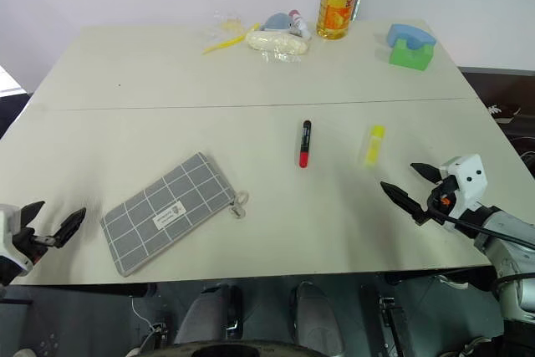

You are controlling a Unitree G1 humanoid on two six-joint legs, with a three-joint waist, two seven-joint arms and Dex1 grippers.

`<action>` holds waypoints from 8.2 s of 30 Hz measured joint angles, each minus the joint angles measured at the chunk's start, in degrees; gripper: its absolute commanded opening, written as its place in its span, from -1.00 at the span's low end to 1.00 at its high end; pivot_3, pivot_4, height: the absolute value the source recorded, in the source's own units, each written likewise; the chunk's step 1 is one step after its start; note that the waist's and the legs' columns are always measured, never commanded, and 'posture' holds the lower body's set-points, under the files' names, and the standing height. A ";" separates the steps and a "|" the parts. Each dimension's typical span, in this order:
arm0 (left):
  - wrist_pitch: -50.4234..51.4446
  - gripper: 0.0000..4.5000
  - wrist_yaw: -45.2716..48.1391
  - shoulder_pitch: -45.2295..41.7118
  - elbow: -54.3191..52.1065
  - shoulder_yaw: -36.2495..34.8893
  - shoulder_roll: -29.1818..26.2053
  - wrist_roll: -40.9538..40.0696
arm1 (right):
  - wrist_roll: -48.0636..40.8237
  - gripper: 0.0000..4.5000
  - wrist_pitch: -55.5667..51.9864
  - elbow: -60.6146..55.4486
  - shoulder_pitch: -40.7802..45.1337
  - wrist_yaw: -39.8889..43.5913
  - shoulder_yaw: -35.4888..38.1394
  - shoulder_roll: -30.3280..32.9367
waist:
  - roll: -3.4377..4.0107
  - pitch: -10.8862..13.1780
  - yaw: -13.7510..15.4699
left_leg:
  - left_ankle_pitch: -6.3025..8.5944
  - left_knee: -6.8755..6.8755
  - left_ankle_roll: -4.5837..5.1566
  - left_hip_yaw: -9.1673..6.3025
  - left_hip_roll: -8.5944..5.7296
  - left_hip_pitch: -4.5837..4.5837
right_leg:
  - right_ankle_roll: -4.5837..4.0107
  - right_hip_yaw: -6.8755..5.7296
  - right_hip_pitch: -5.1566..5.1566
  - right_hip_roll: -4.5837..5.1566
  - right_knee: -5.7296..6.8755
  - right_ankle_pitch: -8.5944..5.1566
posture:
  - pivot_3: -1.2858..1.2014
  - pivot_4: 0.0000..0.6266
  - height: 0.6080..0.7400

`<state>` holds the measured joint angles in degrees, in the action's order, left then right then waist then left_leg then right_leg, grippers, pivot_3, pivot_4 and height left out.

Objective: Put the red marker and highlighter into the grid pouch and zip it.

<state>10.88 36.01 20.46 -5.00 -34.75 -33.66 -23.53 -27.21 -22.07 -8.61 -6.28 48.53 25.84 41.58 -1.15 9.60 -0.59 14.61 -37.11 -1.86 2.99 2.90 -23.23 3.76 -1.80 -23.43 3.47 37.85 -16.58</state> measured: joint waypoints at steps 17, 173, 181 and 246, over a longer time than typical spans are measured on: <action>-5.18 1.00 1.13 -2.55 -0.37 2.10 0.15 2.04 | 0.02 0.97 0.01 -0.30 2.34 -2.32 -3.74 -0.71 | 0.00 0.00 -0.02 | 0.00 0.00 0.00 0.00 0.00 0.00 | 0.10 0.00 0.00 0.00 0.00 0.06 | 0.03 -0.52 1.00; -46.18 -1.00 -1.21 -16.77 -0.21 35.75 -3.46 23.36 | 11.48 -0.97 -21.96 -3.01 30.38 -21.62 -33.97 -23.14 | 0.07 -0.29 -0.19 | 0.02 0.01 0.03 0.03 0.03 -0.05 | 0.24 -0.05 -0.08 -0.07 0.11 0.14 | 0.03 -0.52 1.00; -42.16 -1.00 -3.24 -19.47 0.26 36.35 1.07 25.02 | 15.20 -0.97 -21.10 -7.79 31.69 -18.91 -40.85 -19.55 | 0.08 -0.28 -0.14 | 0.02 -0.02 0.04 0.02 0.00 -0.07 | 0.24 -0.07 -0.09 -0.06 0.11 0.14 | 0.03 -0.52 1.00; -29.95 -1.00 -8.37 -29.57 7.88 39.47 10.29 23.25 | 26.44 -0.85 -27.35 -3.12 34.30 -32.71 -36.97 -15.73 | 0.09 -0.25 -0.16 | 0.03 0.00 0.07 0.00 -0.13 -0.21 | 0.33 -0.07 -0.20 0.03 0.06 0.10 | 0.03 -0.52 1.00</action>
<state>-19.07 27.64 -9.11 2.87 4.72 -23.37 -0.28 -0.76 -49.42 -11.72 28.02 15.81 -11.13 25.85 -1.06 9.35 -0.75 14.65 -37.11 -1.80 3.00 2.77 -23.44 4.09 -1.87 -23.63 3.49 37.91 -16.48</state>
